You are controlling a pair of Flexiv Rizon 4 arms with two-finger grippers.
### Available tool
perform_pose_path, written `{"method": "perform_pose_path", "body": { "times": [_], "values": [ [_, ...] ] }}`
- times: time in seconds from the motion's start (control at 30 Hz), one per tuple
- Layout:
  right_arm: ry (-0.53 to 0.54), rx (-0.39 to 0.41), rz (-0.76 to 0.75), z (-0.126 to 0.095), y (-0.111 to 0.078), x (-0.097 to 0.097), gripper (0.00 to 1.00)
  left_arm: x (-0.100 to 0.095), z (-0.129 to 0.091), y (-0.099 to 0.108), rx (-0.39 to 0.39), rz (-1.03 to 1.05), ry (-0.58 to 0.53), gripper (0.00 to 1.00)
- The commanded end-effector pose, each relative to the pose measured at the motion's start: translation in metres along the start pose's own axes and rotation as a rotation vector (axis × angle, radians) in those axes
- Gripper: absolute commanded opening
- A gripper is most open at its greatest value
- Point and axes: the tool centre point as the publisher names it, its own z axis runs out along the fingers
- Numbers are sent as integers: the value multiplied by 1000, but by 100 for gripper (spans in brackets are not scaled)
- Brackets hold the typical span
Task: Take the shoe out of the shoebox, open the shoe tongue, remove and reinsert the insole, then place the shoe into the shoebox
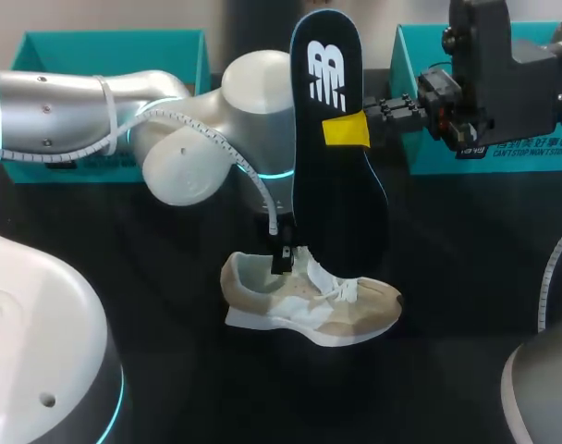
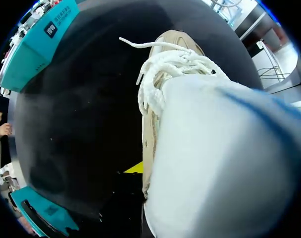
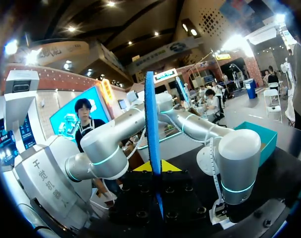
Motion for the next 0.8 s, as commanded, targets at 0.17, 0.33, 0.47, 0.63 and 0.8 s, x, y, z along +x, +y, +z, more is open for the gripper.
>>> {"method": "perform_pose_path", "body": {
  "times": [0.17,0.33,0.47,0.63,0.8],
  "values": [
    [1,5,1,5,3,-2,0,6,-23,5,25,107,27,0],
    [1,5,1,5,3,-2,0,15,-45,6,48,314,4,0],
    [1,5,1,5,3,-2,0,23,-64,7,70,519,-48,0],
    [1,5,1,5,3,-2,0,35,-85,12,89,777,-119,0],
    [1,5,1,5,3,-2,0,40,-89,18,78,958,-188,0]
  ]
}}
